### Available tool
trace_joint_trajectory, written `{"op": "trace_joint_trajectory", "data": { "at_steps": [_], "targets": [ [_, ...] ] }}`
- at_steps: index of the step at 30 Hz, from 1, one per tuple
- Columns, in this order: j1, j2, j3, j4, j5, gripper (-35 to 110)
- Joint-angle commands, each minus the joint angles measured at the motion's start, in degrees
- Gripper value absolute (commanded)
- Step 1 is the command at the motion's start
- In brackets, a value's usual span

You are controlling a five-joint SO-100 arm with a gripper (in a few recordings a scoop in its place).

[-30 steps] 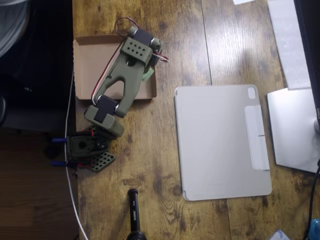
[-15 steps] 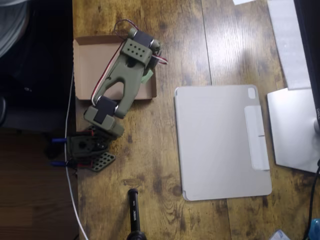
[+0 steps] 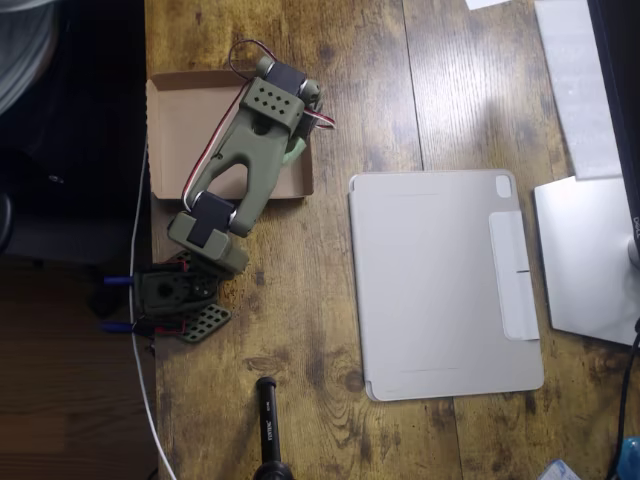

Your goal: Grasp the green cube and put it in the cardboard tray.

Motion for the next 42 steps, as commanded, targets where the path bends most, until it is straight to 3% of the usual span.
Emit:
{"op": "trace_joint_trajectory", "data": {
  "at_steps": [1,11,14,18,24,35,42],
  "targets": [
    [-0.88,2.29,0.09,0.35,0.7,25],
    [2.46,2.81,3.08,-0.44,-1.05,23],
    [10.37,2.29,2.11,1.41,-2.55,20],
    [25.66,1.58,0.88,5.1,-1.41,4],
    [40.08,-3.16,5.1,5.45,0.26,4],
    [52.82,-5.8,9.32,5.71,0.62,0],
    [51.33,-8.7,13.1,5.71,1.58,0]
  ]
}}
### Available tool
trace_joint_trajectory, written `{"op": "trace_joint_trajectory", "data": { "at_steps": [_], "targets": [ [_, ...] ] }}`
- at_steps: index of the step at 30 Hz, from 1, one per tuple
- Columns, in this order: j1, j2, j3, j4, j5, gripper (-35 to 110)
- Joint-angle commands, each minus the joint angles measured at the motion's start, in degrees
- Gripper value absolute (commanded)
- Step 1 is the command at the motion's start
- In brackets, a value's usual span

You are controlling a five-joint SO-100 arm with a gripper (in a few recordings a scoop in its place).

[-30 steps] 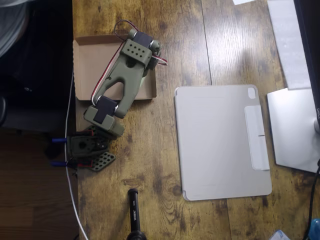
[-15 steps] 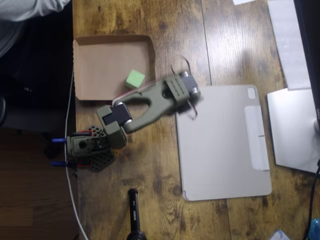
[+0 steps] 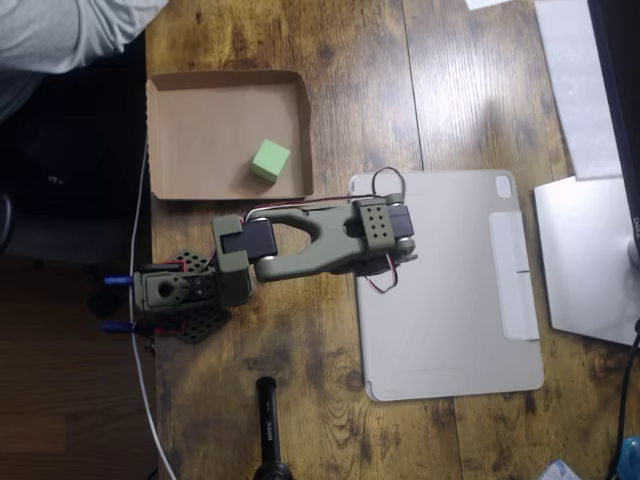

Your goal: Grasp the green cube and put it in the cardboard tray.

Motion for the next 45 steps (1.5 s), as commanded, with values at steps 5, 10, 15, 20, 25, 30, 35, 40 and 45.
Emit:
{"op": "trace_joint_trajectory", "data": {
  "at_steps": [5,10,15,20,25,30,35,40,45],
  "targets": [
    [-1.14,-1.93,1.49,0.53,1.14,0],
    [-0.79,-3.08,1.23,0.62,0.79,0],
    [-2.37,-2.9,1.23,0.62,1.14,0],
    [-5.36,-2.2,1.41,0.53,0.97,0],
    [-5.01,-1.58,1.76,0.18,-0.09,0],
    [-4.57,-1.76,1.85,-0.26,0.44,0],
    [-4.22,-2.29,1.85,-0.35,0.09,0],
    [-3.34,-2.29,3.16,-3.78,0.26,0],
    [-3.69,-2.2,1.49,0.35,-0.62,0]
  ]
}}
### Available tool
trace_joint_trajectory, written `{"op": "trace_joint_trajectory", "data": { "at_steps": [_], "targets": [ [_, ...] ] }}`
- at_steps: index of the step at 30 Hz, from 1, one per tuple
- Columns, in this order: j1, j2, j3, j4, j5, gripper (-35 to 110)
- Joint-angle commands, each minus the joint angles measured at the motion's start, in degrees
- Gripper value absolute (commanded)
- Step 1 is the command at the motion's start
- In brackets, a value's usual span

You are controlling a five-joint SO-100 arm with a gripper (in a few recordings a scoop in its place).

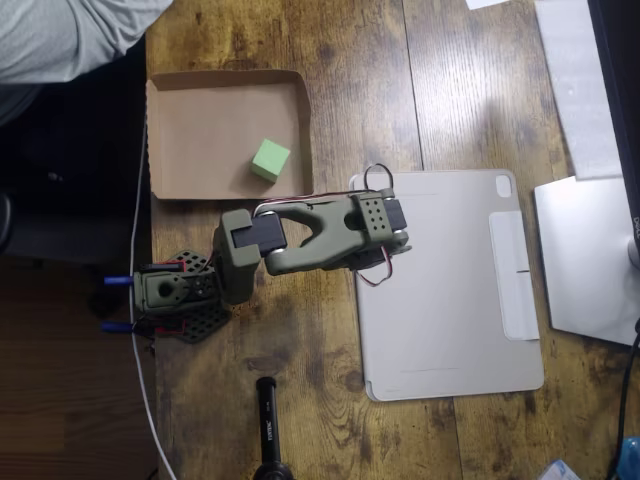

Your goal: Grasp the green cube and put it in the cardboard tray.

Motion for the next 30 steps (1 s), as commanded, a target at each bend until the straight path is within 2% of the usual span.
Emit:
{"op": "trace_joint_trajectory", "data": {
  "at_steps": [1,30],
  "targets": [
    [0.88,1.85,-1.05,2.37,0.09,0],
    [-0.18,1.32,-1.32,2.64,0.53,0]
  ]
}}
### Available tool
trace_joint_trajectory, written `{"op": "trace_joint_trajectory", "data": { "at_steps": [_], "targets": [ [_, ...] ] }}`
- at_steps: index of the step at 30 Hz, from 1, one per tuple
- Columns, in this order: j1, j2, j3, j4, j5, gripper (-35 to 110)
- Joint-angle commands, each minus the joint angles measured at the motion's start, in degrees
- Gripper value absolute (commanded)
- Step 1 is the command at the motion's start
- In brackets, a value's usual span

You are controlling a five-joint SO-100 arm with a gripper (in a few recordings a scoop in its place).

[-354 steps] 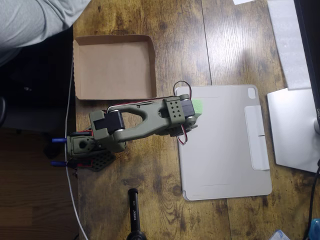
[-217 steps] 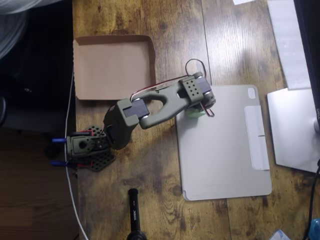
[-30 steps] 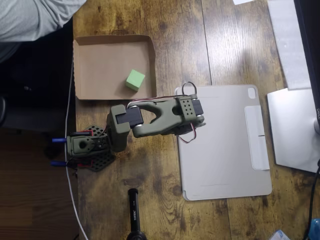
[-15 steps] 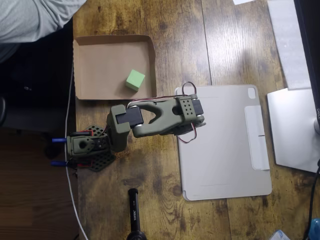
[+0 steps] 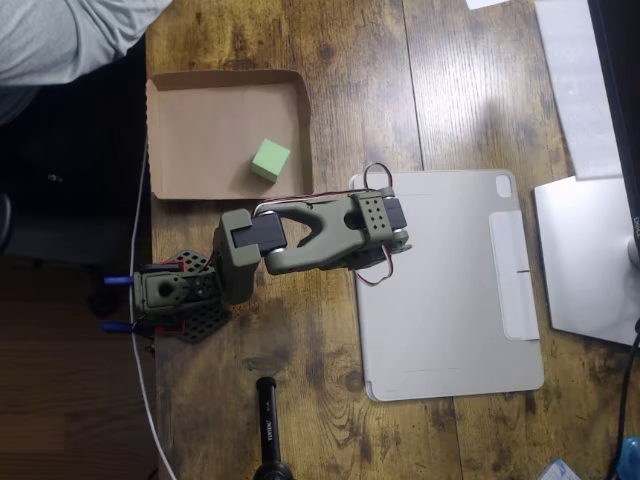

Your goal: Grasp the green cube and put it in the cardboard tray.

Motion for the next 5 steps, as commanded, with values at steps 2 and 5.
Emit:
{"op": "trace_joint_trajectory", "data": {
  "at_steps": [2,5],
  "targets": [
    [0.09,1.32,-1.23,1.05,0.7,0],
    [0.09,1.41,-1.23,1.05,0.7,0]
  ]
}}
